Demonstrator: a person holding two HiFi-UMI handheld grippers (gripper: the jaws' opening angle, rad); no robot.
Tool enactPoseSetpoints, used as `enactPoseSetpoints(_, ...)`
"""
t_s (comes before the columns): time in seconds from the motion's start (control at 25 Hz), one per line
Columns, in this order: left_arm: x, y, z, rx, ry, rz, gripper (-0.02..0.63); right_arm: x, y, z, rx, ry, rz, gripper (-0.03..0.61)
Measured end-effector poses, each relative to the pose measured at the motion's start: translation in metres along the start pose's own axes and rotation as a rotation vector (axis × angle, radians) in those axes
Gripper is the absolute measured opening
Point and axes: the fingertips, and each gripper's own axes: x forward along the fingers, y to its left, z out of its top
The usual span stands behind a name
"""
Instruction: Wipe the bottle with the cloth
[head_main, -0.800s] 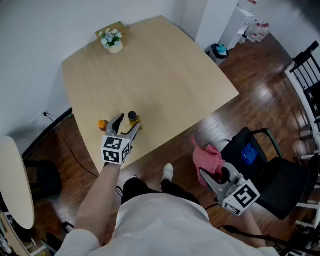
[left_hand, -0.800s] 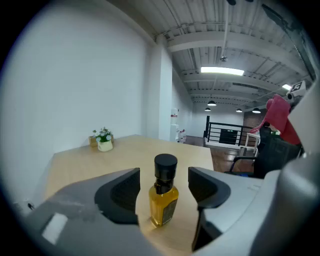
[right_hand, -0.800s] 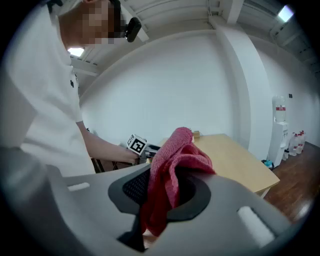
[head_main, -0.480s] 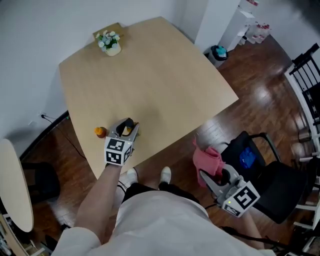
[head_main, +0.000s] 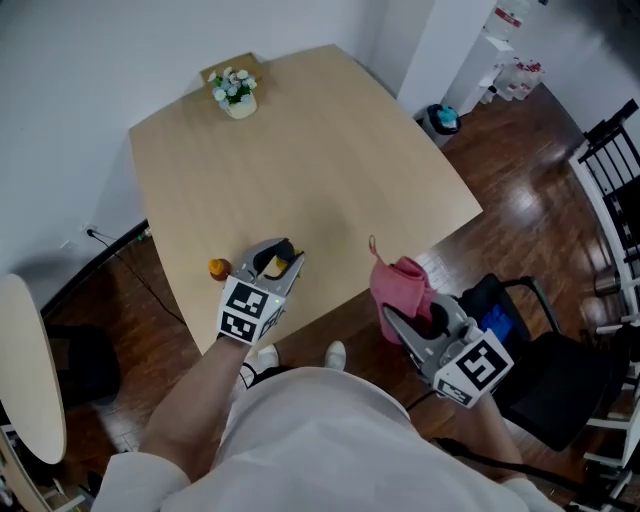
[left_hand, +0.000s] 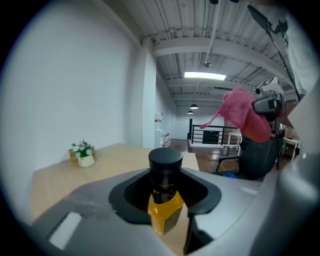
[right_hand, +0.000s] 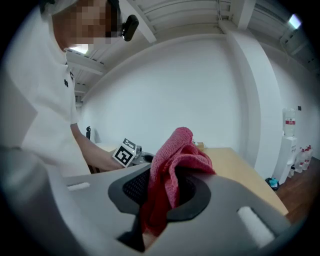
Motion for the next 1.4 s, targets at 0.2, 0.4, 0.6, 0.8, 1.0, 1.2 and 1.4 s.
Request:
enactPoseSetpoints(0.2, -0.017, -0.022, 0.037, 0.087, -0.016, -0.076, 0.150, 0.063, 0.027, 0.059, -0.125, -0.046, 0.123, 0.078)
enactPoseSetpoints(0.4, -0.026, -0.035, 0.049, 0.138, -0.009, -0.121, 0.150, 0.117, 0.058, 0.073, -0.258, 0.025, 0.221, 0.078)
enactPoseSetpoints(0.6, -0.039, -0.036, 0.057, 0.192, -0.013, -0.140, 0.150, 0.142, 0.058, 0.069, -0.283, 0.092, 0.200, 0.077)
enactPoseSetpoints(0.8, -0.051, -0.027, 0.060, 0.174, -0.011, -0.152, 0.150, 0.133, 0.027, 0.068, -0.199, 0.053, 0.122, 0.077)
enactPoseSetpoints(1.0, -0.066, -0.011, 0.086, 0.069, -0.064, -0.173, 0.150, 0.115, 0.010, 0.087, -0.097, -0.076, 0.067, 0.077)
enactPoseSetpoints(1.2, -0.068, -0.003, 0.128, -0.052, -0.121, -0.206, 0.150, 0.121, 0.009, 0.083, -0.015, -0.159, 0.073, 0.077)
enactPoseSetpoints(1.4, -0.072, -0.004, 0.155, -0.119, -0.157, -0.224, 0.150, 0.124, -0.007, 0.043, 0.045, -0.137, 0.031, 0.075)
